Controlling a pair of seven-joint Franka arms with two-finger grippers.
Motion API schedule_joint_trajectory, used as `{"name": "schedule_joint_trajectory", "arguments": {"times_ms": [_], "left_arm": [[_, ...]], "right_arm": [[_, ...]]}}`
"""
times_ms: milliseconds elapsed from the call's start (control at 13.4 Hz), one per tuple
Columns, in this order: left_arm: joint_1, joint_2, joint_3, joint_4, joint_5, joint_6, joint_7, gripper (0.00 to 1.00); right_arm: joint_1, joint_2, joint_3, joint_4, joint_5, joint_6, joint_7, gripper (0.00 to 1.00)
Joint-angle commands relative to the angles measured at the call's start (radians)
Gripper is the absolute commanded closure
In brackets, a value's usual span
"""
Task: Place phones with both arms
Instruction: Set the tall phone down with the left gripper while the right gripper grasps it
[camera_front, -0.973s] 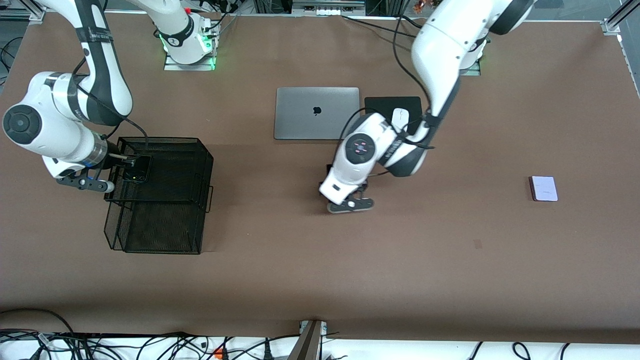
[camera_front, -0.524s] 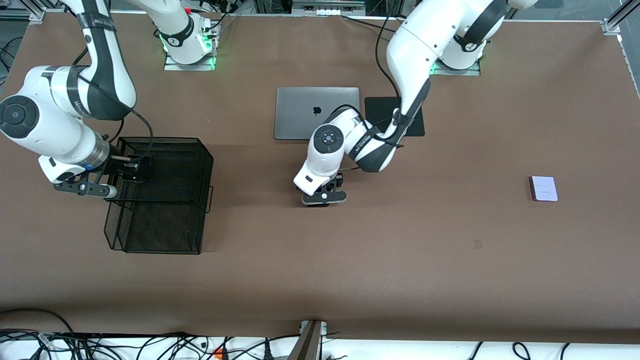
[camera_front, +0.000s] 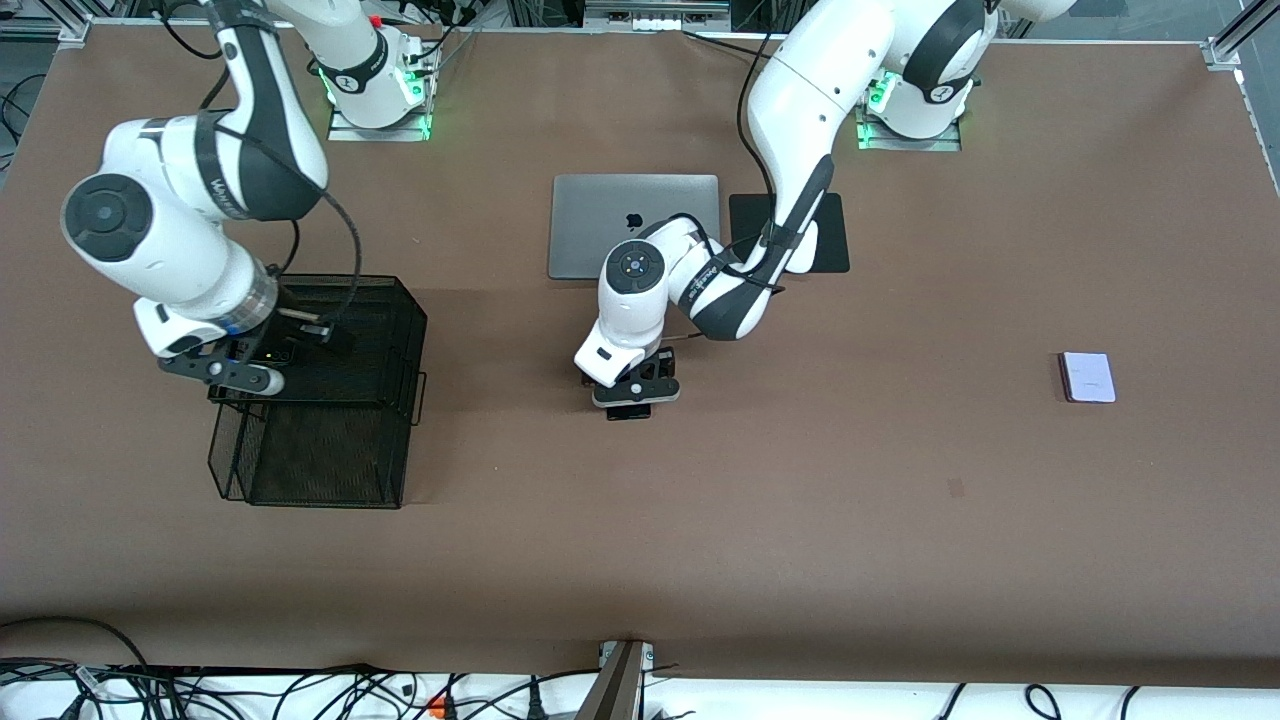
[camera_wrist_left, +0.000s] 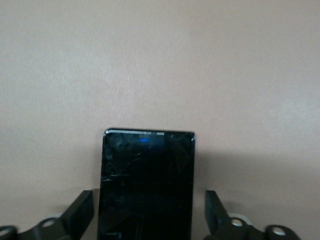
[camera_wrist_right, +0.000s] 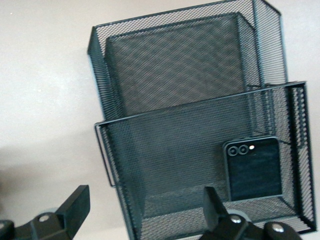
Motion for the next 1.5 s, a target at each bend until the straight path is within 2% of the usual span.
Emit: {"name": "schedule_joint_trajectory", "arguments": {"times_ms": [0,150,300,449,599,674,824,973,1423], "left_arm": [[0.017,-0.036,0.011,0.025,-0.018,-0.032,-0.008,0.0],[0.087,-0.108,-0.004,0.013,-0.018,-0.101,0.006,0.0],[0.132,-0.183,-0.022,-0.05,-0.018,-0.171,0.075,0.0],[0.199,-0.251,-0.045,-0.11,-0.021,-0.243,0.187,0.0],[0.277,-0.326,-0.067,-0.188,-0.021,-0.308,0.282,0.0],[0.313,-0.375,-0.068,-0.252,-0.021,-0.325,0.345,0.0],[0.394,-0.469,-0.067,-0.388,-0.021,-0.331,0.479,0.0],[0.484,-0.507,-0.065,-0.456,-0.006,-0.336,0.585,0.0],[0.759,-0.593,-0.064,-0.498,0.028,-0.423,0.989,0.0]], "right_arm": [[0.025,-0.004,-0.004,0.007,0.015,-0.018,0.051,0.0],[0.043,-0.002,-0.001,0.007,0.015,-0.017,0.076,0.0],[0.076,0.002,0.0,0.012,0.032,-0.017,0.093,0.0],[0.137,0.042,0.0,0.078,0.087,-0.017,0.142,0.0],[0.223,0.132,0.0,0.186,0.176,-0.012,0.246,0.0],[0.265,0.192,0.0,0.242,0.193,-0.006,0.293,0.0],[0.338,0.333,0.0,0.376,0.191,-0.004,0.344,0.0],[0.358,0.428,0.013,0.458,0.205,0.006,0.375,0.0],[0.363,0.617,0.135,0.484,0.233,0.34,0.366,0.0]]}}
